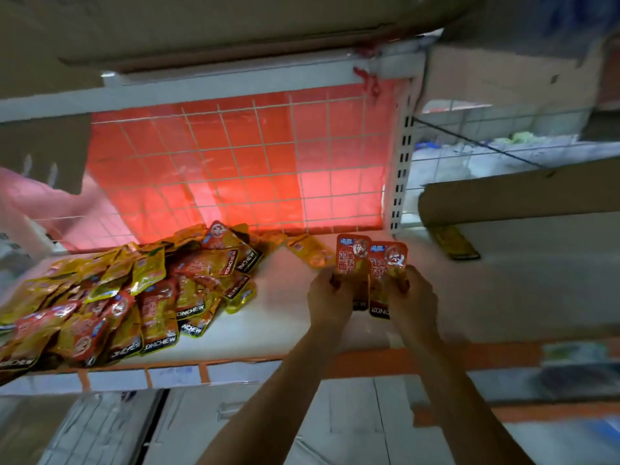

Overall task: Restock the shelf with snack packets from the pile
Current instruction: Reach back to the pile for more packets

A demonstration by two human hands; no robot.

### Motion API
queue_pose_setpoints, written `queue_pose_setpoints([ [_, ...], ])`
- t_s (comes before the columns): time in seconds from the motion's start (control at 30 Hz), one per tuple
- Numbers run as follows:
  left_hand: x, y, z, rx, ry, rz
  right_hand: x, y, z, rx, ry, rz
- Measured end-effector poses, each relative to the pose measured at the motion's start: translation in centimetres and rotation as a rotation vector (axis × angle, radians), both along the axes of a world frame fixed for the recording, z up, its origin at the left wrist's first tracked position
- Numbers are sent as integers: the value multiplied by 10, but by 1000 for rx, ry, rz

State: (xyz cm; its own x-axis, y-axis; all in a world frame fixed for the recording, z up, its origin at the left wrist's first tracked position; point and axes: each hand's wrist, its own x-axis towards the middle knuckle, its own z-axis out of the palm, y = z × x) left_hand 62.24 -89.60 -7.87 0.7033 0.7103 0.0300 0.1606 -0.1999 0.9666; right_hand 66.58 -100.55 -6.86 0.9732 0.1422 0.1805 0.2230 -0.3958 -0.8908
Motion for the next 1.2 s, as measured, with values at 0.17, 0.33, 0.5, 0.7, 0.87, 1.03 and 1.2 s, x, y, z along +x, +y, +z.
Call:
queue_pose_setpoints([
  [0.17,41,-88,1,-16,18,-158,30,-91,3,-26,-7,-115],
  [0.33,76,-167,0,-65,31,-256,58,-171,5,-2,-19,-176],
  [0.5,113,-253,-2,-100,18,-336,80,-261,4,92,-14,-204],
  [0.7,146,-342,-8,-106,49,-449,99,-354,0,-11,-31,-344],
  [0.87,174,-391,-6,-43,37,-540,118,-403,-4,3,16,-449],
  [1.03,214,-432,-2,-38,43,-647,151,-441,-2,17,28,-564],
  [1.2,268,-458,0,24,70,-692,197,-469,2,35,57,-624],
])
